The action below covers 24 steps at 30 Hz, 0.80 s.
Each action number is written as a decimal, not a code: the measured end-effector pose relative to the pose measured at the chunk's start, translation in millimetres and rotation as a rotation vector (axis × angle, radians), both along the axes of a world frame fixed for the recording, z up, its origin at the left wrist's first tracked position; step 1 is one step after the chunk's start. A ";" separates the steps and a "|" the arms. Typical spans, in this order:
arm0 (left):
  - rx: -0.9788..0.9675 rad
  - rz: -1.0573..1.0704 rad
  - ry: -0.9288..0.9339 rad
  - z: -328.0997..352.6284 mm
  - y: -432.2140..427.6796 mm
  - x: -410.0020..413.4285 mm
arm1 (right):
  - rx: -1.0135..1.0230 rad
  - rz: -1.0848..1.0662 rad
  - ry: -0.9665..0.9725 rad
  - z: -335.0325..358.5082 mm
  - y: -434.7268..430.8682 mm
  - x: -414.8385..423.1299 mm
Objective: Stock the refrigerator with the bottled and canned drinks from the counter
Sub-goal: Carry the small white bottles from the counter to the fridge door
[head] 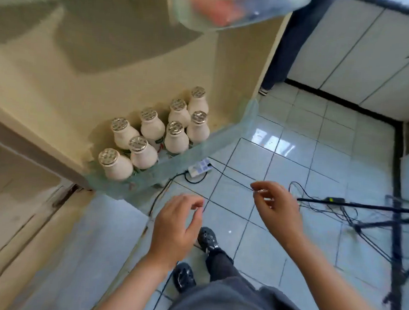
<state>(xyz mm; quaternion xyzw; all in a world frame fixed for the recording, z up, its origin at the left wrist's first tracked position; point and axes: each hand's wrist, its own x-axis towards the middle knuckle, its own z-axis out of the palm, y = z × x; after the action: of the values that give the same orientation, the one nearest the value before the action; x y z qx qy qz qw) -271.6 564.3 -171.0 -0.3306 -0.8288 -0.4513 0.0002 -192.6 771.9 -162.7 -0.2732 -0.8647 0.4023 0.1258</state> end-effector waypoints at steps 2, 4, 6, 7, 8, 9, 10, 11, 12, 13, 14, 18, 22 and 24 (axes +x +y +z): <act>-0.197 -0.120 -0.283 -31.5 9.8 12.8 | -0.025 -0.055 -0.200 -26.0 1.6 38.8; -0.431 -0.249 -0.509 -65.7 17.3 24.9 | -0.069 -0.072 -0.424 -49.4 0.6 79.4; -0.683 -0.376 -0.633 -96.9 22.3 39.8 | -0.120 -0.059 -0.638 -69.5 -3.6 120.4; -0.790 -0.425 -0.683 -110.2 23.7 48.9 | -0.158 -0.059 -0.723 -78.2 -6.7 140.8; -0.871 -0.455 -0.735 -121.5 24.4 58.4 | -0.195 -0.068 -0.789 -86.1 -10.4 161.0; -0.930 -0.475 -0.780 -131.3 24.1 68.4 | -0.224 -0.087 -0.839 -93.4 -14.4 180.7; -0.979 -0.493 -0.806 -139.8 22.7 78.7 | -0.253 -0.117 -0.881 -100.6 -18.9 200.5; -1.025 -0.514 -0.816 -146.9 20.8 88.7 | -0.288 -0.155 -0.917 -107.3 -23.6 220.1; -1.073 -0.533 -0.817 -153.1 18.5 98.4 | -0.329 -0.194 -0.949 -113.7 -28.7 239.7; -1.123 -0.550 -0.816 -158.0 15.9 107.4 | -0.368 -0.225 -0.981 -119.6 -34.1 258.7; -1.169 -0.564 -0.818 -161.6 13.7 115.7 | -0.406 -0.247 -1.010 -125.4 -39.1 276.9; -1.229 -0.519 -0.862 -175.1 16.7 145.9 | -0.535 -0.305 -1.042 -141.4 -52.4 342.6; -1.225 -0.448 -0.795 -179.2 39.3 178.6 | -0.597 -0.365 -0.973 -150.2 -48.4 401.0; -1.279 -0.450 -0.717 -181.0 54.5 200.3 | -0.609 -0.378 -0.936 -151.0 -40.5 433.9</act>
<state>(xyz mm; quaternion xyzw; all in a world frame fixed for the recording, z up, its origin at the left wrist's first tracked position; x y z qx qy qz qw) -71.3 618.7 -352.0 -0.2604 -0.7907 0.0473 -0.5520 241.3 731.5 -313.7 -0.5949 -0.6100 0.4397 -0.2840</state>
